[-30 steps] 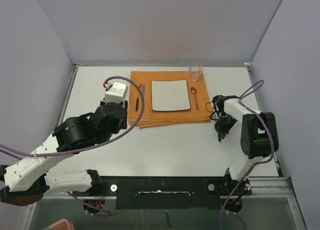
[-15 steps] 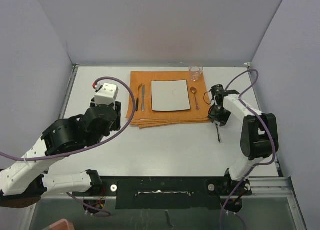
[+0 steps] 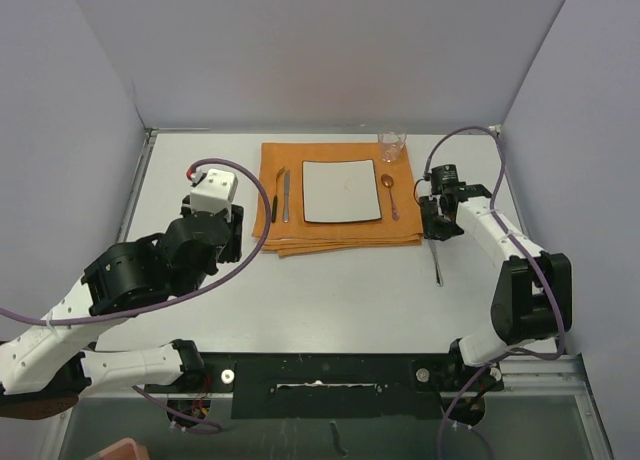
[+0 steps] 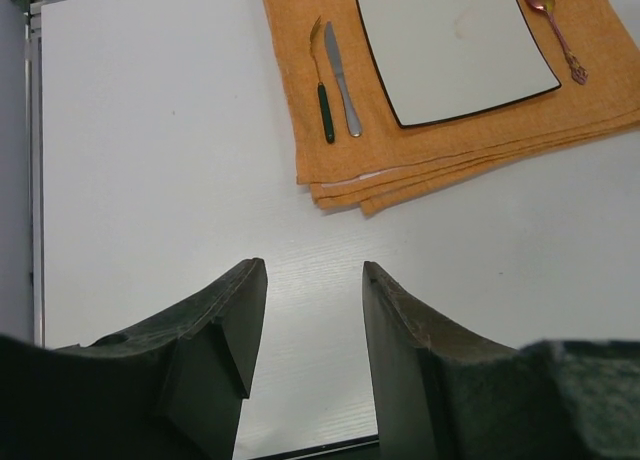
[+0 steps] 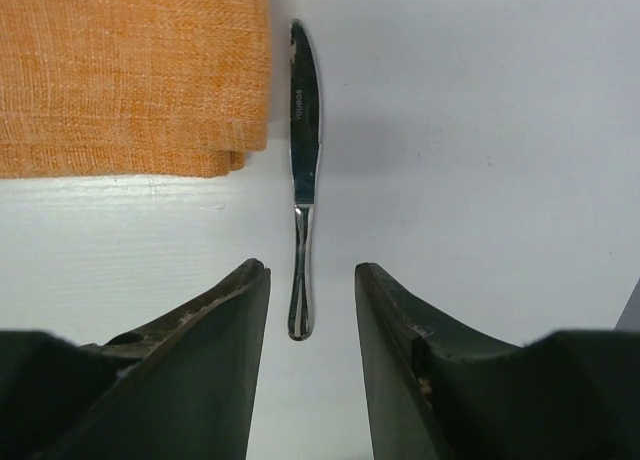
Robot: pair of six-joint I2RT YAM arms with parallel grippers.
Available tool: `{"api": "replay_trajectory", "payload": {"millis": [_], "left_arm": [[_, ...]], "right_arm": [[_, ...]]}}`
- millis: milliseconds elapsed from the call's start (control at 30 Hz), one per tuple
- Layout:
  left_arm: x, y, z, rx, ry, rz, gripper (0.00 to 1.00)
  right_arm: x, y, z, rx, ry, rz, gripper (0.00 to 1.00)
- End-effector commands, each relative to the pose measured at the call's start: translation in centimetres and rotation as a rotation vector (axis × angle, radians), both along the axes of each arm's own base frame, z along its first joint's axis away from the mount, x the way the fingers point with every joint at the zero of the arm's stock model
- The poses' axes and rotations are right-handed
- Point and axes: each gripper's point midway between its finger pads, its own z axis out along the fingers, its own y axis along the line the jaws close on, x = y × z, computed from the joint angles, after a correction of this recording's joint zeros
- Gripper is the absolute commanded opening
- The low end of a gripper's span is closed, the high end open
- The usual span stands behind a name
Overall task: Set the dinner table for one person
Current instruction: Move the knife to the center of the board.
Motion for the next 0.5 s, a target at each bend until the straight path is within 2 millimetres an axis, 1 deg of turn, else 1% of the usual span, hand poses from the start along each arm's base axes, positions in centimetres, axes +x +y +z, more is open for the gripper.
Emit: {"api": "replay_trajectory", "payload": {"millis": [0,67,167,400,467], "left_arm": [[0.3,-0.1,1.5,-0.061,-0.054,-0.004,0.42],[0.2,0.0,1.5,-0.062,-0.055,-0.003,0.42],[0.0,0.4,1.7,-0.077,-0.062,-0.003,0.43],[-0.3,1.0,2.0,-0.098,-0.075,-0.001,0.43],[-0.3,1.0,2.1,-0.098,-0.079,-0.002,0.43]], "right_arm": [[0.6,1.3,0.1,0.025,0.037,0.154,0.41],[0.7,1.8,0.1,0.058,0.08,0.166,0.41],[0.1,1.6,-0.4,0.06,0.152,0.146,0.41],[-1.7,-0.3,-2.2,0.008,0.256,0.089,0.4],[-2.5,-0.5,-3.0,0.012,0.3,0.08,0.39]]}}
